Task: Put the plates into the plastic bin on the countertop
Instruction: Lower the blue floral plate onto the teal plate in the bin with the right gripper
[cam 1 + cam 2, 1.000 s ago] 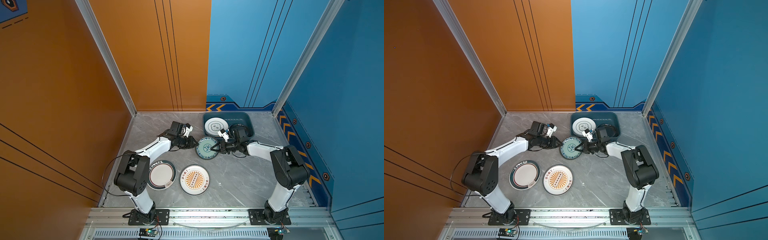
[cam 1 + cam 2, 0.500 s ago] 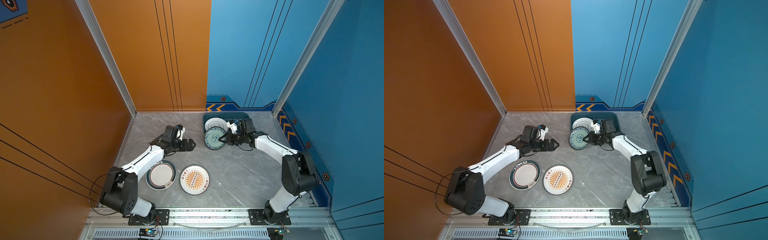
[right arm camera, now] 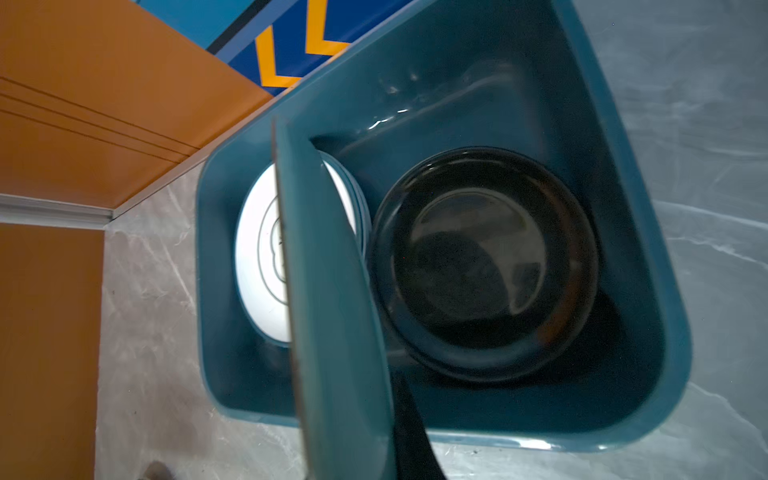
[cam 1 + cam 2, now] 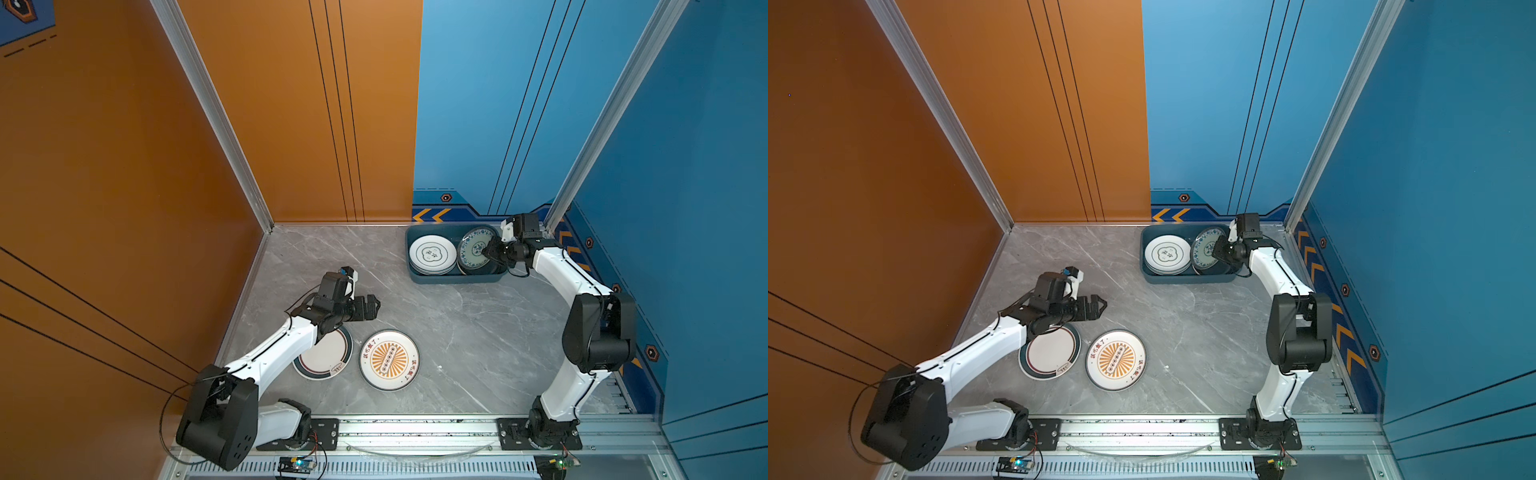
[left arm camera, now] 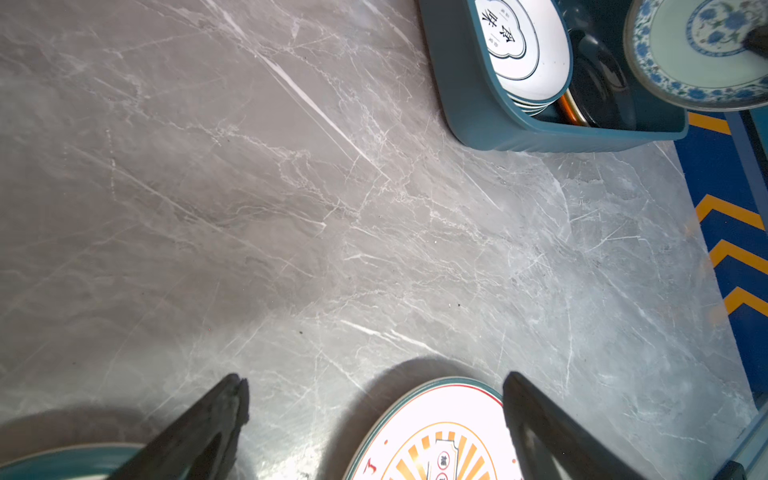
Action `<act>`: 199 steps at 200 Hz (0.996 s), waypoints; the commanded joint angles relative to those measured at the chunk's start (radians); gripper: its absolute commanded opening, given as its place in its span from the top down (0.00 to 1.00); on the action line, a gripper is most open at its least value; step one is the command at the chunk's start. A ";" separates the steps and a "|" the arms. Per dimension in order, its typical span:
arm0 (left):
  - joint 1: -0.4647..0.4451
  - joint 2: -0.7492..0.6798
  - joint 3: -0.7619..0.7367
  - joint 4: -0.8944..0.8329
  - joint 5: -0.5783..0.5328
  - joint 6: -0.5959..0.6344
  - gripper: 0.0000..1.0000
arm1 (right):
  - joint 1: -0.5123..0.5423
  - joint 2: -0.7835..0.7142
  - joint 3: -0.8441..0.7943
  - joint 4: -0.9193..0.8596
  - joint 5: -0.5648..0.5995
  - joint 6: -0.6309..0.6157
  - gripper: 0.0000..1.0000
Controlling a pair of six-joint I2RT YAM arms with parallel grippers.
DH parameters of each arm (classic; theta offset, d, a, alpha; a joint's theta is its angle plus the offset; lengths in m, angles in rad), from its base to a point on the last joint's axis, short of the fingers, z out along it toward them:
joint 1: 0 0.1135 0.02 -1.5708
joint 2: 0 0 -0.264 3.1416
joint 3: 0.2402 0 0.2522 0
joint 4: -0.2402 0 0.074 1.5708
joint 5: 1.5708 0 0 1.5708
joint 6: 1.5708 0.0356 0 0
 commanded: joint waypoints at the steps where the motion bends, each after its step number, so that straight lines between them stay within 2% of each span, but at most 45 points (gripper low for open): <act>1: 0.001 -0.044 -0.034 0.010 -0.029 -0.007 0.02 | -0.017 0.037 0.056 -0.054 0.066 -0.013 1.00; 50: 0.002 -0.066 -0.083 0.024 -0.020 -0.014 0.02 | -0.047 0.133 0.087 -0.059 0.077 -0.009 1.00; 123: 0.002 -0.027 -0.053 0.045 0.008 -0.013 0.01 | -0.059 0.188 0.088 -0.061 0.071 -0.007 1.00; 156: 0.002 -0.015 -0.038 0.048 0.013 -0.013 0.00 | -0.066 0.189 0.080 -0.067 0.072 -0.007 0.91; 199: 0.002 -0.009 -0.028 0.048 0.016 -0.016 0.00 | -0.070 0.176 0.065 -0.071 0.078 -0.009 0.75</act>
